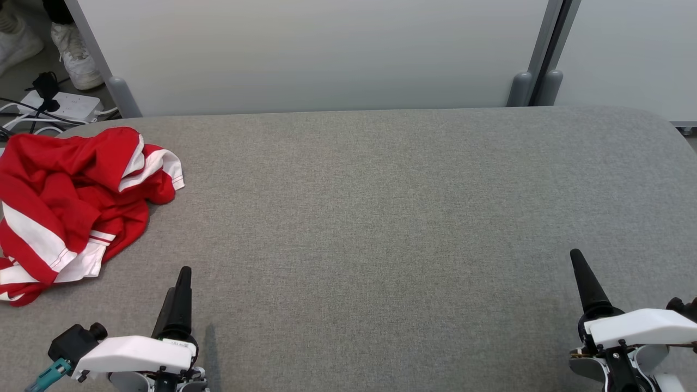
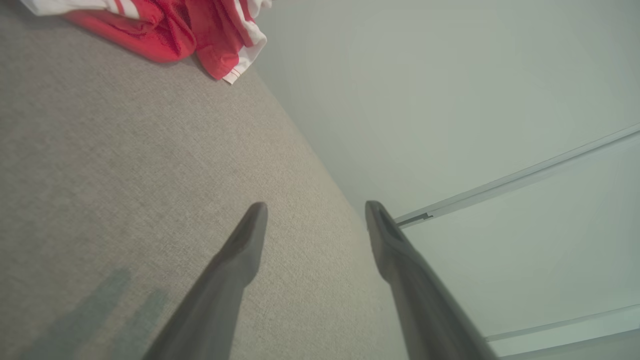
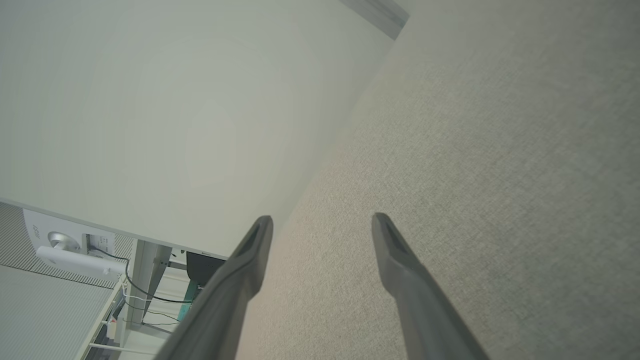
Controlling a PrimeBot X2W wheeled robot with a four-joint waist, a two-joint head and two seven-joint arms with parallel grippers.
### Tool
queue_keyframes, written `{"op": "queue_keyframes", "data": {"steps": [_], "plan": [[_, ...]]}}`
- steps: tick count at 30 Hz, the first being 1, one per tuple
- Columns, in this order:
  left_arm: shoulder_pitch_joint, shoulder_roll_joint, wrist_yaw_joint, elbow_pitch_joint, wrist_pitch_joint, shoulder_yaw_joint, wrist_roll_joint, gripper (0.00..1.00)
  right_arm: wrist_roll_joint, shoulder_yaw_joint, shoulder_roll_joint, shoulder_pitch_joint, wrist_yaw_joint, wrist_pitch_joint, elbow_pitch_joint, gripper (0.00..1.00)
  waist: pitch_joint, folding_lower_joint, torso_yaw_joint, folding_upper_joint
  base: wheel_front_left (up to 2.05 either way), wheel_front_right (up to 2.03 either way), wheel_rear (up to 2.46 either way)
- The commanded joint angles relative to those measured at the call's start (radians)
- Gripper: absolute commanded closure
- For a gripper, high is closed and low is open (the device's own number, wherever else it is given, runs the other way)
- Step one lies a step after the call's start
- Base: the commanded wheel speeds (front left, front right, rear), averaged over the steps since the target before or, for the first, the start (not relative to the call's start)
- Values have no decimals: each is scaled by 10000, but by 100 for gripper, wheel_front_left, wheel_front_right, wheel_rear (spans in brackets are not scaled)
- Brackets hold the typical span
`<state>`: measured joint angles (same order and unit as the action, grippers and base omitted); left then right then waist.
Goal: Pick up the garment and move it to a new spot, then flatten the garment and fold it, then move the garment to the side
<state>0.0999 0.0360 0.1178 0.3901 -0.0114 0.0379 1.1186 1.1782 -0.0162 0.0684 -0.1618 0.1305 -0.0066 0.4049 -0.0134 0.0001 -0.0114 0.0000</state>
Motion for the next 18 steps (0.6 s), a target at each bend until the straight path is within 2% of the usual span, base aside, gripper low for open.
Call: {"op": "queue_keyframes", "data": {"steps": [1,18], "plan": [[614,163,49,-190,-119,114,-412,0,-363,146,193,-584,1,-165,-151,0,2,-1,-4,0,0,0,0],[1071,206,47,250,-616,223,-2682,0,-2222,561,362,-1241,1,-663,493,0,-1,-1,-70,0,0,0,0]]}}
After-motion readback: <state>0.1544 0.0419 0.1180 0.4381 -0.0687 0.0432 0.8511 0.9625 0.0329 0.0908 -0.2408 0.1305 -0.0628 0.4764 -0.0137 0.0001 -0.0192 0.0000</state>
